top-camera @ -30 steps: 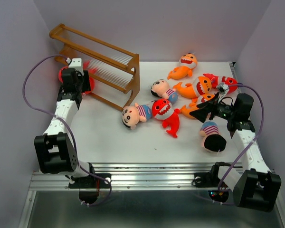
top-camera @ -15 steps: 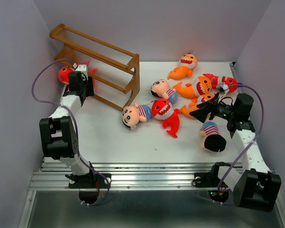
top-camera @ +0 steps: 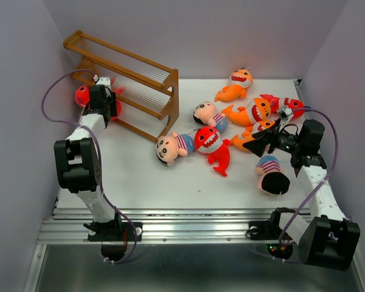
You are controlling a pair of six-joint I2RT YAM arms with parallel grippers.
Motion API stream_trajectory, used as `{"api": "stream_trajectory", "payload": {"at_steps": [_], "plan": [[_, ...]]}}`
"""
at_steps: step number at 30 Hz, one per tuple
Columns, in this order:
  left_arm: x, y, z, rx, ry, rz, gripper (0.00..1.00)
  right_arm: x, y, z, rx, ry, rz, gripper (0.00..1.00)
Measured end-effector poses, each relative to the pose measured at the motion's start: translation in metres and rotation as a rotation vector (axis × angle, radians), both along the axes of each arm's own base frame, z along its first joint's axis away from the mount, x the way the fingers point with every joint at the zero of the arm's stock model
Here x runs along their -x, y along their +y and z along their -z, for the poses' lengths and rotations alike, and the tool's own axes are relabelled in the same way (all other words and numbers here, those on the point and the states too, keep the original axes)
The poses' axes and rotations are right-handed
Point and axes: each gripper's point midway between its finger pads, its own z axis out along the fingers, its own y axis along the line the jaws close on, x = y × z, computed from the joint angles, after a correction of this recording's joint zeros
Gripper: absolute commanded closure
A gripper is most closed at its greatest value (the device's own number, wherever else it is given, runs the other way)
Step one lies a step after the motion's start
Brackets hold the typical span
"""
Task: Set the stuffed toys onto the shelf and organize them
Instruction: Adjust the position of the stuffed toy
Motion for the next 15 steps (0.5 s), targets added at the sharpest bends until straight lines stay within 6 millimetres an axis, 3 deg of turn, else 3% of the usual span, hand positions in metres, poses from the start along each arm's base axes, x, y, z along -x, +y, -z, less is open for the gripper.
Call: {"api": "stream_trajectory", "payload": {"at_steps": [5, 9, 15], "plan": [[-0.004, 0.002, 0.006, -0.005, 0.008, -0.009, 0.52, -0.001, -0.001, 0.001, 0.003, 0.002, 0.006, 0.0], [-0.009, 0.005, 0.004, -0.015, 0.001, -0.019, 0.76, -0.002, -0.001, 0.002, 0.007, -0.001, 0.009, 0.0], [-0.014, 0.012, -0.002, -0.039, -0.015, -0.047, 0.9, -0.003, -0.002, 0.002, 0.011, -0.003, 0.013, 0.0]]}}
